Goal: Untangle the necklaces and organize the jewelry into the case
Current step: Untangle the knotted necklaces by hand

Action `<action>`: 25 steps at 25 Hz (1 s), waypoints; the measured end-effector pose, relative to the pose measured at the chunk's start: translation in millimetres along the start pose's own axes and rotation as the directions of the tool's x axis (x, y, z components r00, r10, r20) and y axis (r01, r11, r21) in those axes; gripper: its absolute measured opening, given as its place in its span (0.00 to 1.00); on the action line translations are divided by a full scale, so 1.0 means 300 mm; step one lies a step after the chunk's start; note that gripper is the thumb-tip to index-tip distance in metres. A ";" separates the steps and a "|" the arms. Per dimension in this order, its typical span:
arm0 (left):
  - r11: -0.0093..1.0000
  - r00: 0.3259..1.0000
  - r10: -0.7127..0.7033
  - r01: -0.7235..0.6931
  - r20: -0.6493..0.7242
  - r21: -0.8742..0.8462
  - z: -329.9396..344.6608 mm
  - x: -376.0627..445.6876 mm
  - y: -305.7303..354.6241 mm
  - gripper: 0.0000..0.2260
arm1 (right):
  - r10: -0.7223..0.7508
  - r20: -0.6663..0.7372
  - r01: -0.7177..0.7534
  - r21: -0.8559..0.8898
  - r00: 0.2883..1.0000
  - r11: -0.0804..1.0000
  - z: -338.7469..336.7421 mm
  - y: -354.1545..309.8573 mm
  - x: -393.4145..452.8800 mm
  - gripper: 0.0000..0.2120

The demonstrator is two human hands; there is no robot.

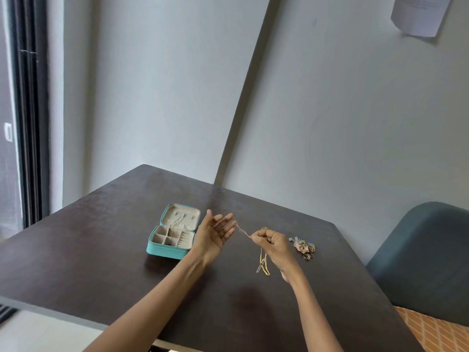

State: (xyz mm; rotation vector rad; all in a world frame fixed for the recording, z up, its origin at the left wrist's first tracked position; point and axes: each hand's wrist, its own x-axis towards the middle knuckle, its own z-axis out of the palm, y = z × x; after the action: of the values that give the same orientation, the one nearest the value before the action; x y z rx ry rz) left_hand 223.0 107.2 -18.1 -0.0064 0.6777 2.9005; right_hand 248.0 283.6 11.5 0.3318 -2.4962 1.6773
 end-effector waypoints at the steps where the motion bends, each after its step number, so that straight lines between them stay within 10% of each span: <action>1: 0.997 1.000 0.002 -0.002 -0.003 -0.081 0.000 -0.003 0.003 0.15 | 0.000 -0.001 0.000 -0.003 1.000 1.000 0.002 -0.001 -0.002 0.03; 4: 0.995 0.998 0.048 -0.050 -0.027 -0.085 0.010 -0.011 -0.011 0.07 | -0.006 -0.005 0.006 -0.028 1.000 1.000 0.006 -0.006 -0.004 0.03; 6: 0.950 0.972 0.219 -0.193 -0.083 0.244 0.011 -0.019 -0.034 0.04 | -0.017 -0.016 0.017 -0.036 1.000 0.999 0.008 -0.013 -0.002 0.02; 10: 0.402 0.801 0.588 -0.413 0.116 0.817 -0.016 -0.014 -0.077 0.08 | -0.028 -0.063 0.024 -0.062 0.998 0.998 0.005 -0.014 0.006 0.03; 25: 0.169 0.848 0.348 -0.475 0.399 0.864 0.031 -0.030 -0.061 0.03 | -0.066 0.029 0.069 -0.091 0.997 0.993 0.006 -0.063 -0.006 0.07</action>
State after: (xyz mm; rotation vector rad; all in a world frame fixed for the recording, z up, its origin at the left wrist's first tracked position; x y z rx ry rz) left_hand 235.1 126.1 -17.6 0.5716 2.6388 2.2531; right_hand 254.5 275.2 27.4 0.4265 -2.5405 1.5372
